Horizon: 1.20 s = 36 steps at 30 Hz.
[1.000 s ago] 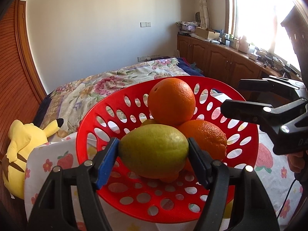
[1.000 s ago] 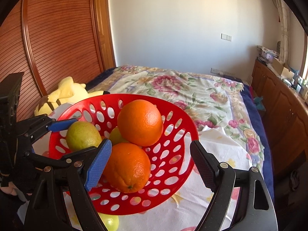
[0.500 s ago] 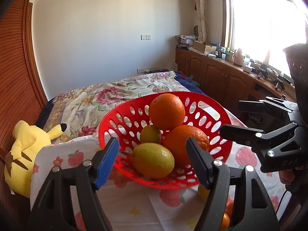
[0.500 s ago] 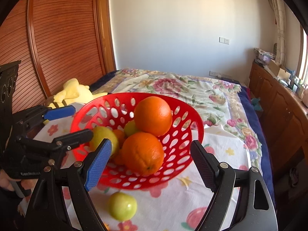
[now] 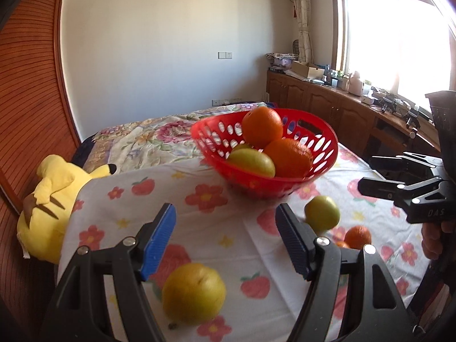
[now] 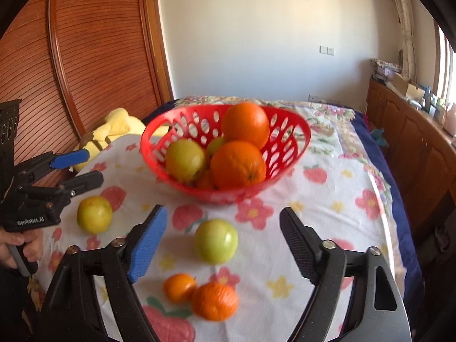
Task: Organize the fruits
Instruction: 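Withdraw both tools from the basket toward the fruit on the cloth, then grasp a tangerine with the right tool while the left tool grasps a yellow pear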
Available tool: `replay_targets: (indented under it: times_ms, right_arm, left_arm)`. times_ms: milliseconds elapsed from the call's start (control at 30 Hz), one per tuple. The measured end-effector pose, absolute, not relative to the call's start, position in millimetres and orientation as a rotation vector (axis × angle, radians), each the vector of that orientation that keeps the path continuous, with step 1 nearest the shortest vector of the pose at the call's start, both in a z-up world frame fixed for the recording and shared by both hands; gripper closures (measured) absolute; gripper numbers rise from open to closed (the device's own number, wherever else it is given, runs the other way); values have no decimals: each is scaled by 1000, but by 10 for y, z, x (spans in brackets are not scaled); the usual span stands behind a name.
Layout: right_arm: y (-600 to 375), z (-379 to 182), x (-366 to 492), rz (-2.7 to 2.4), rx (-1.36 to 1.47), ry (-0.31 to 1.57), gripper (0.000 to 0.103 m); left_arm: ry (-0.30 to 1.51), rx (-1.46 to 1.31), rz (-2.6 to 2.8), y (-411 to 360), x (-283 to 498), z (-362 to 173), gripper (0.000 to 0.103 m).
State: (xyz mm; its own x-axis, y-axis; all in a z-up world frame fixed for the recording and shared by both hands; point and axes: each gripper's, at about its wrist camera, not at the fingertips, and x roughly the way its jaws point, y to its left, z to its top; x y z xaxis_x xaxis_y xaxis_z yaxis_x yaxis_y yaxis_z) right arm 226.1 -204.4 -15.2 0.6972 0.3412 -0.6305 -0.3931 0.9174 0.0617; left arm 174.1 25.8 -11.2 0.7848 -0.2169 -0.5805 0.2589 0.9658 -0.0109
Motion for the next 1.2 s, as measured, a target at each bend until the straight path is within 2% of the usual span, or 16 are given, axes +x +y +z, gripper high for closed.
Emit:
replay_targets:
  times_ms: [267,667,1000,1200]
  right_arm:
    - [-2040,-374,1982,391,-80,694,28]
    - [-2111,-672,1895,377,-42,733,30]
    - [-2131,-784,1840,384,-19,755,30]
    - [-2166,-802,1824,374,-11,759,35]
  left_arm:
    - [637,63,-198,492,1507,-379,30]
    - [702,7,-178,627,1587,-777,30]
    - [733,11,-176,575,1634,-817,30]
    - [737,16,-174,573,1641,-826,30]
